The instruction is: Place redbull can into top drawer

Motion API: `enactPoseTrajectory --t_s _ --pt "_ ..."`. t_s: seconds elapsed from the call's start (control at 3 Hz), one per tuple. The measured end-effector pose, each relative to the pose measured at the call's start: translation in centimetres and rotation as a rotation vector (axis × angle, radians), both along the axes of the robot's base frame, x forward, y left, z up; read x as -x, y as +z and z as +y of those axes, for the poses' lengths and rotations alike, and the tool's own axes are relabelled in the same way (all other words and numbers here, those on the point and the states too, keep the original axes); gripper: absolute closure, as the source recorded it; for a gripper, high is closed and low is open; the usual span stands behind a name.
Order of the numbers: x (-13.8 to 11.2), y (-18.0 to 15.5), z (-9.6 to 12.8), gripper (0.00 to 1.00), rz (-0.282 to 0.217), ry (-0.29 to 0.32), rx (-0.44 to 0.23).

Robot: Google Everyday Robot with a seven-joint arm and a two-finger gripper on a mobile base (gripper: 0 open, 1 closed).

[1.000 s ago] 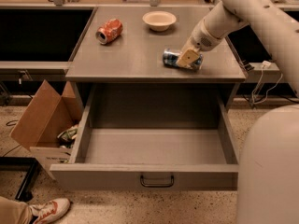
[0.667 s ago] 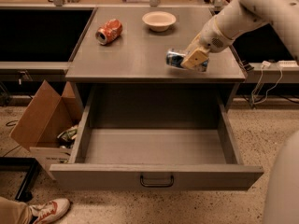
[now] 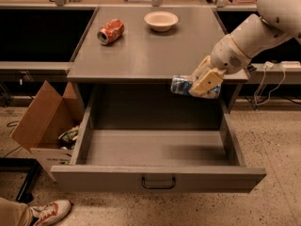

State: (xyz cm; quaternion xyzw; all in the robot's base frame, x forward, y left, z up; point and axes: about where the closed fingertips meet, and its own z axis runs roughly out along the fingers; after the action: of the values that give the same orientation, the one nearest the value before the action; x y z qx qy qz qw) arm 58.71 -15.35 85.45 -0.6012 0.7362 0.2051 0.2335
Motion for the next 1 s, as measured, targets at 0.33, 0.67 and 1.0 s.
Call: enactPoseTrajectory --t_s 0.33,0.67,1.0 --pt "0.2 -0.7 -0.2 1.0 -0.005 -0.025 0.007" --pt "1.5 -3.9 -1.2 1.0 -0.01 -0.108 0.014" --pt "3.0 -8.0 -2.5 1.0 -0.039 -0.189 0.063"
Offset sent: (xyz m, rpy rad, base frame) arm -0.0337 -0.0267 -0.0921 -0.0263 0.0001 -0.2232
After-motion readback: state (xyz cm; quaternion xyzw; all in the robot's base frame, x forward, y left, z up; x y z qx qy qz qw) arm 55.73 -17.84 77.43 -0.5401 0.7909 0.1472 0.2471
